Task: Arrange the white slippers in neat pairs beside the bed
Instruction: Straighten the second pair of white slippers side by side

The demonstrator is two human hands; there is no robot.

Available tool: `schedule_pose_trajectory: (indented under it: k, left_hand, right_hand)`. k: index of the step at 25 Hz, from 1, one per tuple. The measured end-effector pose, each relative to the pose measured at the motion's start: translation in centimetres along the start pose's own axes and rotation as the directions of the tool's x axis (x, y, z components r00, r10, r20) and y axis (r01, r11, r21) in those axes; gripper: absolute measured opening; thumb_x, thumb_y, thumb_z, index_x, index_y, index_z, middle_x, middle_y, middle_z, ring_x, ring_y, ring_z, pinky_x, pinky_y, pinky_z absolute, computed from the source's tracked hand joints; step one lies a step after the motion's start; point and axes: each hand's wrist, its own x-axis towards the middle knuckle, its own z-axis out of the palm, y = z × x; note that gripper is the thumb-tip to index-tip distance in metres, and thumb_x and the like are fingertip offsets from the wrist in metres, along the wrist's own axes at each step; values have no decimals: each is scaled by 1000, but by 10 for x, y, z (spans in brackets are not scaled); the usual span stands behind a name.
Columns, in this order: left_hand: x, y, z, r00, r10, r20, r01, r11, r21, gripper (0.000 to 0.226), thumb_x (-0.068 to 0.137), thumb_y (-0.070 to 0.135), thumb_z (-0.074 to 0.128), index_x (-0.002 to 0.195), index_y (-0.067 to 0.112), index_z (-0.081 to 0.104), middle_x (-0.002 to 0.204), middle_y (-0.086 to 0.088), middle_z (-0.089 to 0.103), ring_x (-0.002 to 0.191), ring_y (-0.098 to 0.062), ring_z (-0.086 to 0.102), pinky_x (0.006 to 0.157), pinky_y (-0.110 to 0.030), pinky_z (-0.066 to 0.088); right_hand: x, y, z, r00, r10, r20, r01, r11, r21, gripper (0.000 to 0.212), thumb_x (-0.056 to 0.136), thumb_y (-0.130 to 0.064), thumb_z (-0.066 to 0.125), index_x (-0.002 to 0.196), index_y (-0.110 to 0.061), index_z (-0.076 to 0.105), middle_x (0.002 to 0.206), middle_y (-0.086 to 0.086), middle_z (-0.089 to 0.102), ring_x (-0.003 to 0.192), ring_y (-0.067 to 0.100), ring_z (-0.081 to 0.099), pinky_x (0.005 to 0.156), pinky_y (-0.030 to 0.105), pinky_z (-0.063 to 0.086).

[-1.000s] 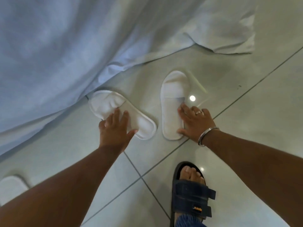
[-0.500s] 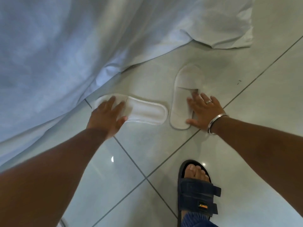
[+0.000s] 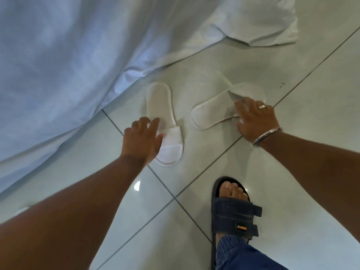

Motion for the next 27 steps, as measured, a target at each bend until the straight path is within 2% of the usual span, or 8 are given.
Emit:
schedule_pose_trajectory:
  k: [4,6,9,13,15,18,20,27]
  left_hand:
    - [22,-2,6,958,151,244,-146,988,-40,69,95,51,46,154,29,20,164,-6,17,145,-31,26,112,-50,34]
    - [23,11,14,957,117,265,-110,993,-39,73,94,57,43,155,30,15,165,-6,13,146,-30,24,112,-49,33]
    - [-4,20,25,972,55,226,-47,998,-44,78,90,64,43,154,26,17,162,-9,19,141,-32,30,105,-50,39]
    - [-30,20,35,983,53,176,-49,998,-31,87,85,71,43,154,22,20,159,-12,24,139,-35,31,106,-52,35]
    - [-29,16,35,986,65,152,-60,998,-33,89,85,72,42,154,21,20,160,-13,23,143,-35,24,113,-54,26]
    - [-21,15,33,984,77,163,-68,996,-62,92,84,74,39,155,19,15,163,-13,15,149,-33,13,120,-53,15]
    - [-16,19,33,982,75,171,-61,994,-85,96,82,75,41,155,19,15,164,-14,12,149,-34,11,120,-50,14]
    - [-17,45,35,979,75,187,-48,989,-143,103,79,75,50,155,17,13,163,-16,10,148,-36,11,117,-49,26]
  right_hand:
    - [4,26,9,941,63,332,-62,998,-14,79,77,-39,55,146,-22,20,157,14,11,141,35,13,112,51,16]
    - [3,25,14,944,57,324,-38,997,-67,80,76,-44,54,145,-20,22,150,16,25,135,37,25,108,51,23]
    - [-2,-3,7,968,32,247,-21,999,-47,73,74,-51,54,137,-19,34,121,19,50,103,39,51,82,45,40]
    - [9,-10,-3,979,-201,-37,204,975,84,46,81,-33,51,124,-16,54,100,15,66,79,37,61,67,41,40]
    - [16,2,-1,983,-181,-31,183,981,61,48,79,-29,55,126,-18,53,120,14,61,94,38,60,74,45,41]
    - [15,9,5,962,-142,232,128,989,74,69,80,-52,35,141,-20,31,151,5,32,130,30,39,96,47,36]
    - [9,0,8,954,-164,252,150,986,73,79,79,-62,24,145,-18,24,154,3,27,129,28,39,95,44,33]
    - [2,-38,7,990,-60,128,54,998,44,75,81,-62,44,138,-14,37,142,8,40,104,34,51,82,42,34]
